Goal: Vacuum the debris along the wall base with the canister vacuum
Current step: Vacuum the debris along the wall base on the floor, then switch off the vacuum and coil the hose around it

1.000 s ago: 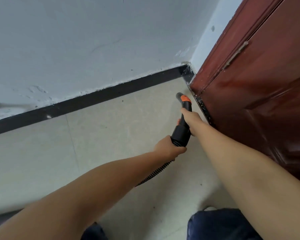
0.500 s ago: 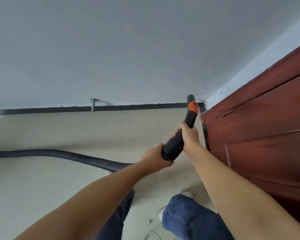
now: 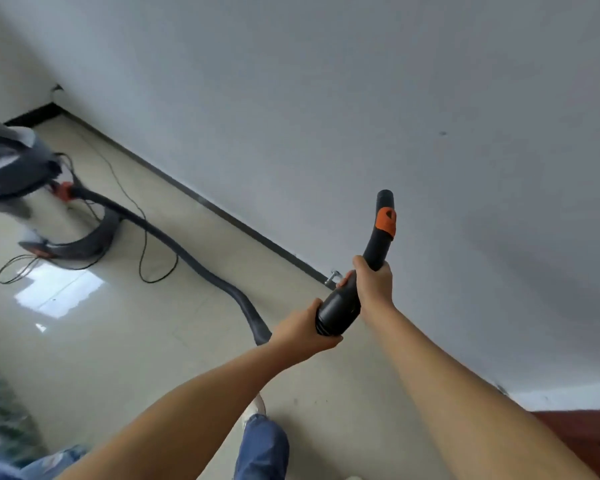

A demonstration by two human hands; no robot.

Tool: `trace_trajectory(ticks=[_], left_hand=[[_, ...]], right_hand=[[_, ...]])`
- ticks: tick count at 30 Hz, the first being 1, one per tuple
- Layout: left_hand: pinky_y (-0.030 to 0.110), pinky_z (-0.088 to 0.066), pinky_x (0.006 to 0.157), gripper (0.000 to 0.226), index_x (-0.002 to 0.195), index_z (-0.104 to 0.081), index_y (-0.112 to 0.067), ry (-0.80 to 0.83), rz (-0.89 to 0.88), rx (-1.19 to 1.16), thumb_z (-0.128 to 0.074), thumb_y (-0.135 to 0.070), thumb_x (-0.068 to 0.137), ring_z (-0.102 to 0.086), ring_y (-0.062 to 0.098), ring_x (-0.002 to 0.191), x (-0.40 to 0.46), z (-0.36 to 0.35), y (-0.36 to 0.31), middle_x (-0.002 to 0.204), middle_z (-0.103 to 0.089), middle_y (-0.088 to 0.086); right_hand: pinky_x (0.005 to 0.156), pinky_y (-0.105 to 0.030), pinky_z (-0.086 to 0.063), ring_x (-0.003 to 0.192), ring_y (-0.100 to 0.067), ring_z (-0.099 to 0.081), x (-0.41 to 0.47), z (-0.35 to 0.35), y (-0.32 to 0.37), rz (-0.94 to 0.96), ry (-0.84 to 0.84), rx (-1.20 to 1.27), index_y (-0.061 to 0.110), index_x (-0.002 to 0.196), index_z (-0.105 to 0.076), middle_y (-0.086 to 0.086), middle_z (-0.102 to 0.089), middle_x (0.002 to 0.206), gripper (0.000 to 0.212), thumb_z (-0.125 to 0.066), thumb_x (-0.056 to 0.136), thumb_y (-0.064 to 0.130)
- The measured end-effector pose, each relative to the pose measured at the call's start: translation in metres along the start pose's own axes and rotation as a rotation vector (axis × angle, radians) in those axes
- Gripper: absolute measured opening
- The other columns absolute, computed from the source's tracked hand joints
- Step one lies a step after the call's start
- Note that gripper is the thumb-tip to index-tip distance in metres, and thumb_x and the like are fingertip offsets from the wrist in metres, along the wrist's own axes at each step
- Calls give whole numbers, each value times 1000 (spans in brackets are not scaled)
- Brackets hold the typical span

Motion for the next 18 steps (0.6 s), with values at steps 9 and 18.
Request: trace_trajectory(ticks=[9,18], left_hand=[[31,-54,73,37,102,-45,-30,-348,163,-232,-71,-34,77,-62,15,84,-62,136,82,93,-63,-4],[38,-56,80,44,107,-48,-29,-520,168,-311,-74,-35,73,-64,14,85,-91,276,187,93,-65,-5]], right_hand=[[83,-51,-57,72,-28,-65,-56,-192,36,168,328,-180,15,121,-50,-12,-65,84,37,-63,87,24],[74,-45,-57,56,-23,-58,-114,-380,50,207,535,-140,11,120,-49,-9,-58,70,36,-62,87,19]])
Point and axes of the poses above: each hand's wrist, its own x-axis towards the middle knuckle, its own z-axis out of the back of the hand, y = z × x, the point moved 8 cm from there along x, towards the middle knuckle
